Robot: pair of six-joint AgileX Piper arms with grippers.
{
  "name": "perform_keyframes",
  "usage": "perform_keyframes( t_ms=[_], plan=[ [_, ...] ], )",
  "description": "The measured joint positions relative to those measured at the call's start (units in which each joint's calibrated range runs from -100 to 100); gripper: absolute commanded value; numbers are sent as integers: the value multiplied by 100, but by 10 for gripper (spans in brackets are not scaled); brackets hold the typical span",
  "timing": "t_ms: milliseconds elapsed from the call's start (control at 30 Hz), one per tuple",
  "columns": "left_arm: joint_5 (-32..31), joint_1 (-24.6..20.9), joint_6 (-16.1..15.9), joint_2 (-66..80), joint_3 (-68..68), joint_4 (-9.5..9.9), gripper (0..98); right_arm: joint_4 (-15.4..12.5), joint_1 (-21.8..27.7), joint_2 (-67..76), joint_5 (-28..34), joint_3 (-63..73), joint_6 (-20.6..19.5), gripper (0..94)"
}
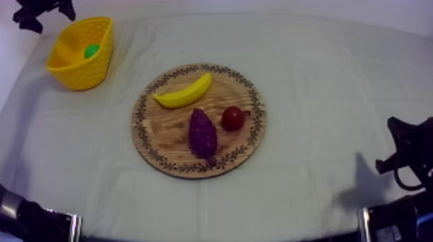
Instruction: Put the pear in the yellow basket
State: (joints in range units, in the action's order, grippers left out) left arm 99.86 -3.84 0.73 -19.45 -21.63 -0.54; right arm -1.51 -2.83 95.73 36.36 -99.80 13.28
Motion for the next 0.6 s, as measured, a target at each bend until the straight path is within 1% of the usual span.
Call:
perform_keyframes(
  t_ms=[167,200,333,533,600],
  plan=[
    [-80,0,-73,327,307,19,864,0,0,0,0,0,-35,4],
    [-115,0,-73,388,391,54,845,0,0,0,0,0,-35,4],
    [-356,0,-119,717,767,54,777,0,0,0,0,0,-35,4],
    [-685,3,-177,1289,1492,54,720,0,0,0,0,0,-35,4],
    [-804,11,-188,1515,1787,10,707,0,0,0,0,0,-35,4]
  ],
)
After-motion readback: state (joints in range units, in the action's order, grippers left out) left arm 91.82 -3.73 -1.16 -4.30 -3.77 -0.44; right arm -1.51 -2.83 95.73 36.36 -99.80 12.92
